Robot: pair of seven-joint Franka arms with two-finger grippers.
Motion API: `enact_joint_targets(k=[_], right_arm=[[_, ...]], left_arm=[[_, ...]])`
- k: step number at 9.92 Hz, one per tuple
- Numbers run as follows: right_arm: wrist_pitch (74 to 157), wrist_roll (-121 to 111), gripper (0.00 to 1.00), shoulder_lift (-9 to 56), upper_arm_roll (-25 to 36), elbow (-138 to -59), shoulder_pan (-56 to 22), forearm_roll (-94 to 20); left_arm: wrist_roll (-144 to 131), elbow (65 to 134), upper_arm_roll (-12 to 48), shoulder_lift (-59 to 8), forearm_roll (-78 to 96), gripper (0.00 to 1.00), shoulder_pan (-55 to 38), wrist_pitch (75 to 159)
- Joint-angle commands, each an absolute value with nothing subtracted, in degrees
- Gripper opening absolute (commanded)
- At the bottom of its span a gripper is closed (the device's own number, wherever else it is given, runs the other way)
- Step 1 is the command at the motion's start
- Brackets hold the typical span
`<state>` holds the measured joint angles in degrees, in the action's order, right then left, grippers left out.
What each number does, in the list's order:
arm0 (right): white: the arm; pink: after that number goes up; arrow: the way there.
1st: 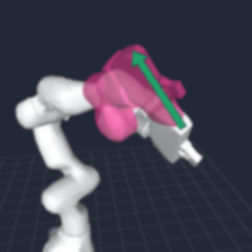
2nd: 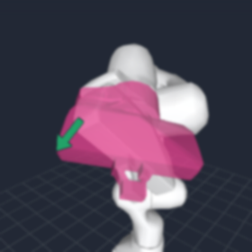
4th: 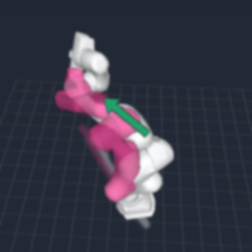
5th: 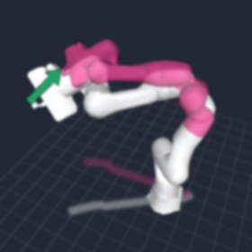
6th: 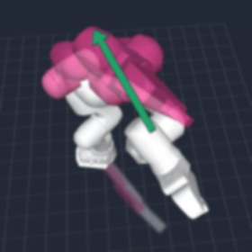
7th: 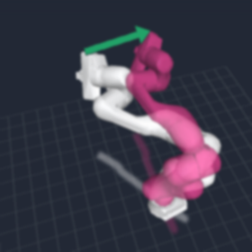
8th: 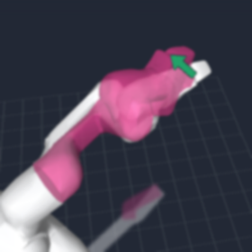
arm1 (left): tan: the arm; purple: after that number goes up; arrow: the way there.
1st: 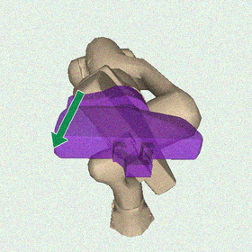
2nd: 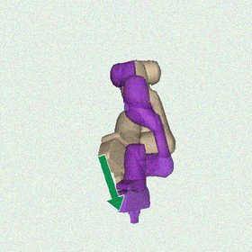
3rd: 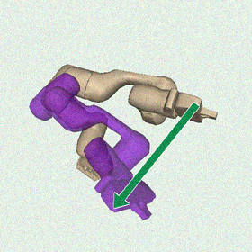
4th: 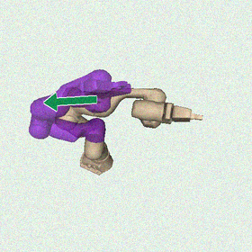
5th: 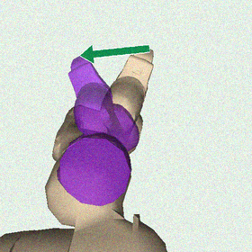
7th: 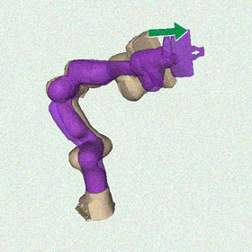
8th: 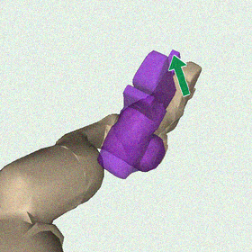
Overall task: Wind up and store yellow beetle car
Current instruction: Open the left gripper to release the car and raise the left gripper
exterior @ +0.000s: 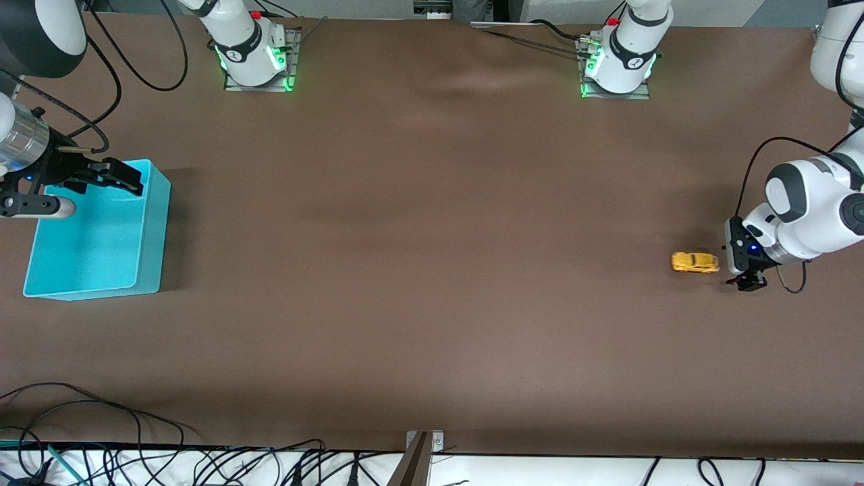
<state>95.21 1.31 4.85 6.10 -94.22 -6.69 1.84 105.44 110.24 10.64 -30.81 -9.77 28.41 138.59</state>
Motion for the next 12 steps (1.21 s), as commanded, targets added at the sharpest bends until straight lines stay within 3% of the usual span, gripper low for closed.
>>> enact_joint_targets(k=[1, 3, 7, 10, 12], right_arm=[[95.5, 1.6, 1.00, 4.4, 6.1, -94.7, -6.4, 0.6], [95.5, 1.6, 1.00, 4.4, 6.1, -94.7, -6.4, 0.6], [95.5, 1.7, 1.00, 4.4, 6.1, -94.7, -6.4, 0.6], [95.8, 0.6, 1.00, 4.4, 6.1, -94.7, -6.4, 0.7], [95.9, 0.7, 1.00, 4.4, 6.1, -94.7, -6.3, 0.8]], left_arm=[[105.5, 105.3, 12.6, -27.5, -7.8, 1.00, 28.9, 126.3], [100.2, 102.1, 12.6, -27.0, -5.7, 1.00, 28.9, 118.1], [86.5, 101.4, 15.8, -22.2, -6.1, 1.00, 28.4, 111.1], [74.6, 94.9, 21.1, -22.0, -6.7, 1.00, 28.0, 100.2], [69.6, 91.2, 21.3, -22.0, -6.7, 1.00, 25.2, 95.3]])
